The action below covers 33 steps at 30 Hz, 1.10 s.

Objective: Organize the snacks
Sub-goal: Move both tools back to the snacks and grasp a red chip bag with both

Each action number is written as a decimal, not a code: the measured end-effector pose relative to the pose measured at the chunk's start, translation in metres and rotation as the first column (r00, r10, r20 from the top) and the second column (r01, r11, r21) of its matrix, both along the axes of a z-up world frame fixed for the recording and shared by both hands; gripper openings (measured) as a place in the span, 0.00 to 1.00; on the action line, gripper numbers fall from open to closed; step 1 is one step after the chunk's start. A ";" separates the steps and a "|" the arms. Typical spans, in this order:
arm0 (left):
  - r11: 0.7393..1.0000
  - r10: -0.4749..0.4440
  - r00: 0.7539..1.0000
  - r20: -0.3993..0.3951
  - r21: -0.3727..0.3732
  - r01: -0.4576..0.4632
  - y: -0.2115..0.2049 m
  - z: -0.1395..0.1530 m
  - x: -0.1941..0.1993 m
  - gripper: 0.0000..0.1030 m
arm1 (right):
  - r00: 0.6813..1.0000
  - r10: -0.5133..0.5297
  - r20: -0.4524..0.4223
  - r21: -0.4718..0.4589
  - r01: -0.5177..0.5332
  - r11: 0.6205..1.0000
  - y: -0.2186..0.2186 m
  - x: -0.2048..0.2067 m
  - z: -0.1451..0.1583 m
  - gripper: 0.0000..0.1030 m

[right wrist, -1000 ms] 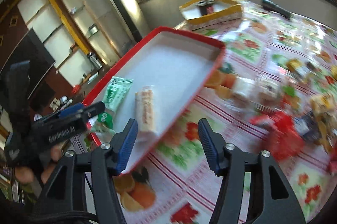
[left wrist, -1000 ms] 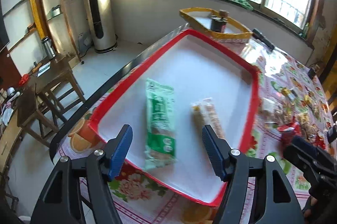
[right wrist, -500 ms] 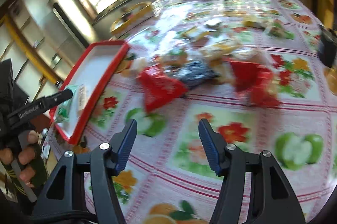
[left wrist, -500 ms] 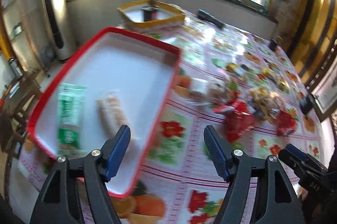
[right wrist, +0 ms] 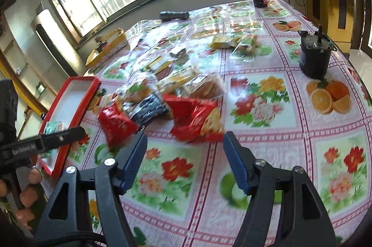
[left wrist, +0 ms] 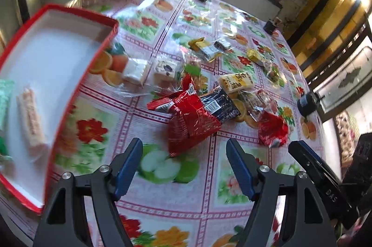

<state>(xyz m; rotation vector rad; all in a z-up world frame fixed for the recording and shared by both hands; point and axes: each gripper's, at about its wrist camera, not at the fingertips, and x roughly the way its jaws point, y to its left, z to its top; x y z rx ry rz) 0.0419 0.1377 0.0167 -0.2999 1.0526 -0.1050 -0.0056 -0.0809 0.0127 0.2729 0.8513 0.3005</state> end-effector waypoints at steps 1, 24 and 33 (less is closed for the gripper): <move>1.000 0.014 1.000 -0.016 -0.018 -0.014 0.001 -0.003 0.004 0.74 | 1.000 -0.002 -0.002 0.007 0.002 1.000 -0.001 0.003 -0.001 0.70; 0.982 0.134 0.981 -0.138 -0.116 -0.150 0.005 -0.044 0.052 0.51 | 0.994 -0.010 -0.109 -0.011 0.009 1.000 0.005 0.052 -0.039 0.61; 0.994 0.093 0.995 -0.033 0.059 -0.091 0.004 -0.019 0.020 0.47 | 0.998 0.014 -0.068 -0.021 -0.015 1.000 0.017 0.036 -0.027 0.49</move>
